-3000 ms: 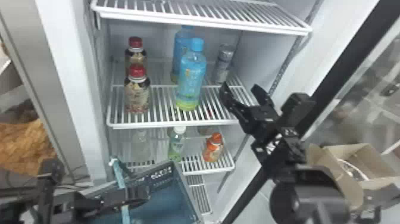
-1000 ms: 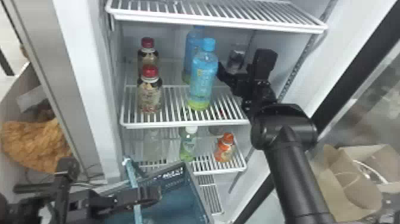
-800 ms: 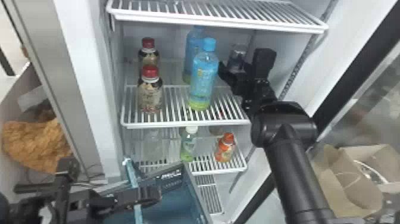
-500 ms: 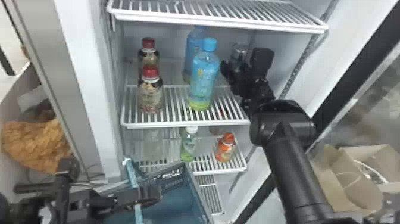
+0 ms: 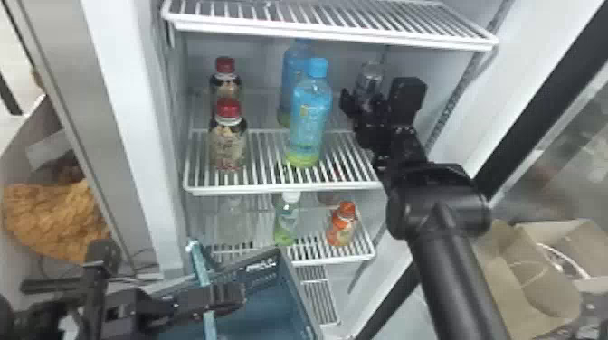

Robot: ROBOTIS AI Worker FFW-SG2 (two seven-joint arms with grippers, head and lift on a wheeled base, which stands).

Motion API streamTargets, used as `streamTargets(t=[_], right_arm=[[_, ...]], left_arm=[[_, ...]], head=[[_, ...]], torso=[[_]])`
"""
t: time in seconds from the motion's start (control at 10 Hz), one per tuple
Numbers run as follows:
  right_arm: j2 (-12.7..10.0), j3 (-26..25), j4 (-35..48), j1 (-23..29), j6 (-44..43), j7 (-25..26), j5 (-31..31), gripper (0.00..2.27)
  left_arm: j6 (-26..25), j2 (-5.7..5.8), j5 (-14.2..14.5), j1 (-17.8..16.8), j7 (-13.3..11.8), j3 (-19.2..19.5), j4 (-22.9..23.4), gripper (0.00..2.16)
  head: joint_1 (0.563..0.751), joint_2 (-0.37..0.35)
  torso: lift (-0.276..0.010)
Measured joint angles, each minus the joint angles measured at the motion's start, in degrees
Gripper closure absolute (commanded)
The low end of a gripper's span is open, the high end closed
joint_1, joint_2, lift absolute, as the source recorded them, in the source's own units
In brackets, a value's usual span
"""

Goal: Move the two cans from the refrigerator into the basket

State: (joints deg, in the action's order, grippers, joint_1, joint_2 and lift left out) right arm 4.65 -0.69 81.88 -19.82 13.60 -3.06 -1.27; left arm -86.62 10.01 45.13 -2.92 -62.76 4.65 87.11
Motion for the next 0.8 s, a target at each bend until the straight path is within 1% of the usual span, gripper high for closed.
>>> streamTargets(t=[0.5,0.8], right_arm=[[1.72,-0.11,19.61,12.3,7.81,-0.01,-4.86,1.28],[2.33,-0.73,27.59,18.53,9.93,-0.01,-7.18,1.28]], left_arm=[[0.0,-0.24,0.05,0.46,0.01,0.16,0.0,1.19],[-0.11,-0.41,0.06,0.83,0.01,0.28,0.0,1.19]], head=[[0.695,-0.225],[0.695,-0.228]], torso=[[-0.025],[-0.025]])
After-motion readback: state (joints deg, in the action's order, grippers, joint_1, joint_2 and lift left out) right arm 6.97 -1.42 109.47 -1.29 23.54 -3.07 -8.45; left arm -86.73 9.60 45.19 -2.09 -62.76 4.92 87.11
